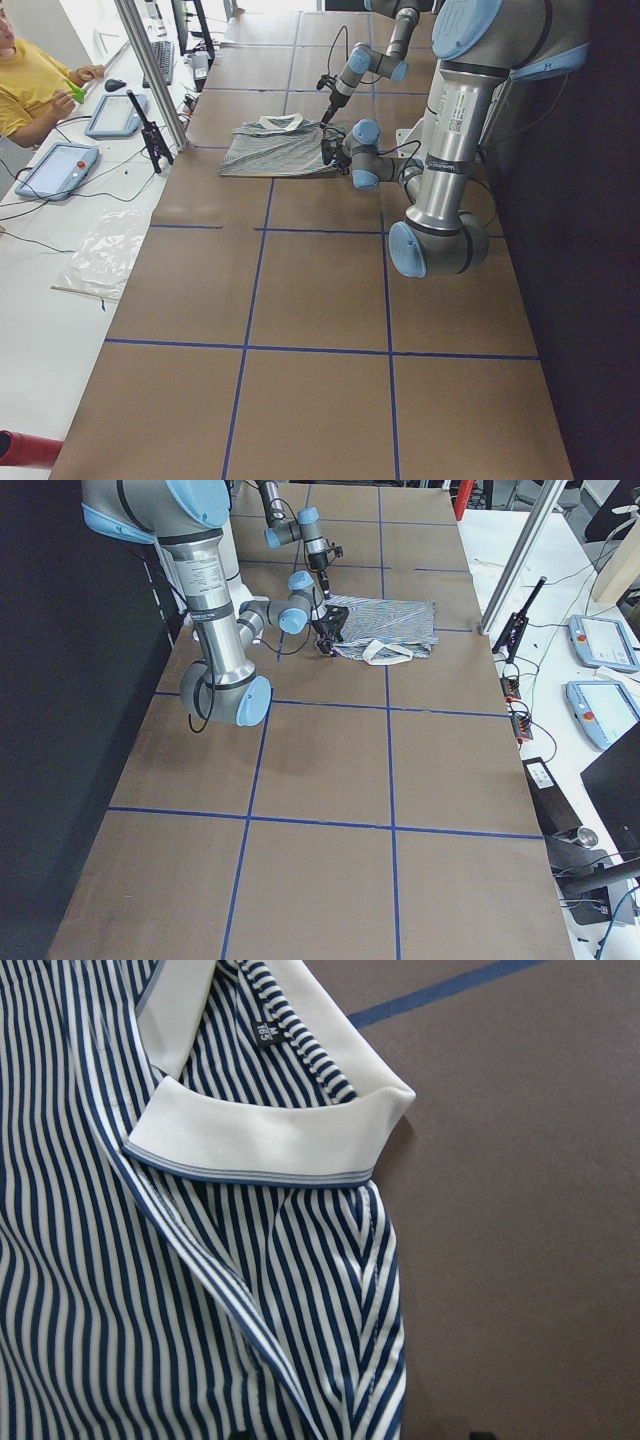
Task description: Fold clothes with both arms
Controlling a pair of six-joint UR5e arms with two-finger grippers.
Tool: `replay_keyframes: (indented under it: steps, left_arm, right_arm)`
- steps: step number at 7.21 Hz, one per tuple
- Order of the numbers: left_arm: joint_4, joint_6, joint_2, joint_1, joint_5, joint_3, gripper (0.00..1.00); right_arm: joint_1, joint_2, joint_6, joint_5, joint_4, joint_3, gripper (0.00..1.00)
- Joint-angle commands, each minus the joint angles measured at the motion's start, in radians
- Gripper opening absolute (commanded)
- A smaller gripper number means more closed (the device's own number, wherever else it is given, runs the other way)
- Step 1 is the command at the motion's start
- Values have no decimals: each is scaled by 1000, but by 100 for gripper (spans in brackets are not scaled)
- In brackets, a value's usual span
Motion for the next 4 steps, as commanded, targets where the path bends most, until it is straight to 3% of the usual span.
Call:
replay_keyframes:
  steps: [1,2,3,4]
  left_arm:
    - [0,-1,1,1,0,0,0]
    - [0,0,1,1,2,0,0]
    - [0,-1,1,1,2,0,0]
    - [0,-1,2,1,2,0,0]
  right_arm:
    - [-22,5,-2,-20,-31,1,74]
    - [-23,5,-2,-20,-34,3,69]
    - [-25,5,-2,-20,-34,5,53]
    - [-25,8,-3,-18,-37,12,25]
